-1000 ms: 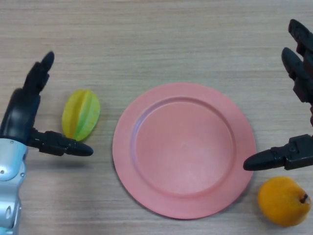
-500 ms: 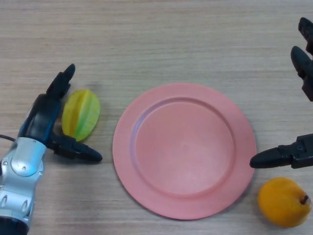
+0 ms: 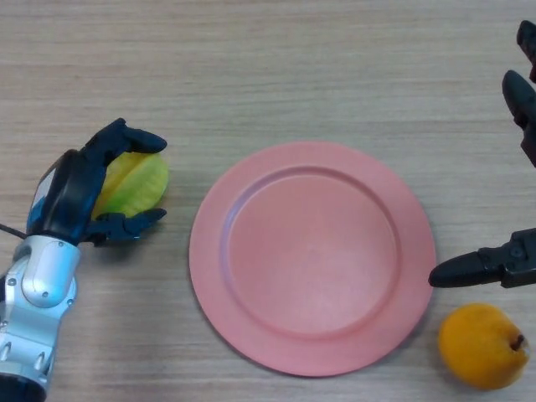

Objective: Pick up the yellow starfruit and place it on the plate

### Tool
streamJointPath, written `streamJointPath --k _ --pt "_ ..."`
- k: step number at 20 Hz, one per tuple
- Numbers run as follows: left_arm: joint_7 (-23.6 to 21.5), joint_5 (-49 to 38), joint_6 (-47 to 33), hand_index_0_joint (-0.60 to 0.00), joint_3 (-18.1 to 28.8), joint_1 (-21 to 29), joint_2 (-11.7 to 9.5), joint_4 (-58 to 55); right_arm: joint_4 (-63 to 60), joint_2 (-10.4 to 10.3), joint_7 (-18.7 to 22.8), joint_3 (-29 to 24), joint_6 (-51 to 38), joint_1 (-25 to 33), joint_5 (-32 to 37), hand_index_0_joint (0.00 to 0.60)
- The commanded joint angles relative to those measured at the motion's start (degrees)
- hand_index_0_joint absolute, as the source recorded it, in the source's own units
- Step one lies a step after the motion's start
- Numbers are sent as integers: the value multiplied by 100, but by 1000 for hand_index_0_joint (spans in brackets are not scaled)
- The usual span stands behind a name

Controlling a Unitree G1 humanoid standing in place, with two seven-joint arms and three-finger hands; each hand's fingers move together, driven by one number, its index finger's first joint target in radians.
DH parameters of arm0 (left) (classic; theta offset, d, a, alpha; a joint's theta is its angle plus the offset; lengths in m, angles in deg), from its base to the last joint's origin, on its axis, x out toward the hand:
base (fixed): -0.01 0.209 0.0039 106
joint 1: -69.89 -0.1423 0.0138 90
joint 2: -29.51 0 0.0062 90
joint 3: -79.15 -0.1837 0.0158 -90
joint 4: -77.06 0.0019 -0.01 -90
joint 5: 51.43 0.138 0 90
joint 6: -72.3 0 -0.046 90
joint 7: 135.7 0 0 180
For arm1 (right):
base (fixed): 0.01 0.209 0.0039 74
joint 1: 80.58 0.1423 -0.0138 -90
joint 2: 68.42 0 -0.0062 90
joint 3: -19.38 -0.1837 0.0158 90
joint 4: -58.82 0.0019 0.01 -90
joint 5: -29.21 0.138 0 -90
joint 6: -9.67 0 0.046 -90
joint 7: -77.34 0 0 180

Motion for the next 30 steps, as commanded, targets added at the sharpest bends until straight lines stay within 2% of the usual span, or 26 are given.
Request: streamJointPath --k 1,4,5,6,7,8,9,10,13,15,16,18,20,21,22,23,24,25,27,30 --pt "-324 71 -369 -600 500 112 -390 -612 424 91 187 -258 -448 116 178 0" --pt "-235 -249 -198 -600 644 46 -353 -1291 503 72 172 -276 -315 114 284 0" --pt "-82 -199 -32 -600 551 -114 -306 -1874 511 94 186 -269 -267 157 285 0" --pt "-22 -141 -46 -600 502 -131 -285 -2007 492 92 193 -253 -304 156 263 0" --pt "473 -496 167 -600 384 -309 -81 -2615 506 76 201 -263 -310 150 321 0" --pt "627 -493 210 -600 310 -381 -24 -2813 515 78 205 -273 -308 146 339 0" --pt "767 -90 68 -600 169 -459 70 -3071 485 96 188 -294 -374 139 320 0" --pt "838 14 66 -600 89 -502 138 -3193 459 103 189 -297 -396 150 301 0" --pt "1584 -30 -61 -600 -349 -615 476 -3360 399 113 158 -333 -455 135 315 0" --pt "1873 84 -4 -600 -576 -596 629 -3288 396 115 146 -390 -440 134 380 0" --pt "1937 152 -47 -600 -650 -583 661 -3212 404 125 152 -419 -399 151 418 0" --pt "2417 657 -149 -600 -858 -560 679 -2975 356 125 133 -435 -464 95 414 0" --pt "2941 679 -27 -600 -922 -449 803 -2912 347 145 101 -489 -505 63 353 0" --pt "2807 152 521 -600 -938 -441 878 -3139 303 134 96 -507 -580 50 325 0" --pt "2729 35 652 -600 -951 -426 896 -3181 272 129 106 -500 -623 48 298 0" --pt "2703 58 676 -450 -969 -416 901 -3159 269 128 102 -505 -628 39 296 0" --pt "2672 82 684 -350 -988 -410 905 -3130 270 128 98 -514 -621 35 300 0" --pt "2522 144 625 -200 -1039 -398 913 -3015 270 134 93 -537 -601 33 307 0" --pt "2025 468 300 0 -1106 -338 926 -2666 241 144 83 -565 -616 22 269 0" --pt "1907 701 230 0 -1019 -408 927 -2646 169 132 63 -524 -804 -3 150 0"
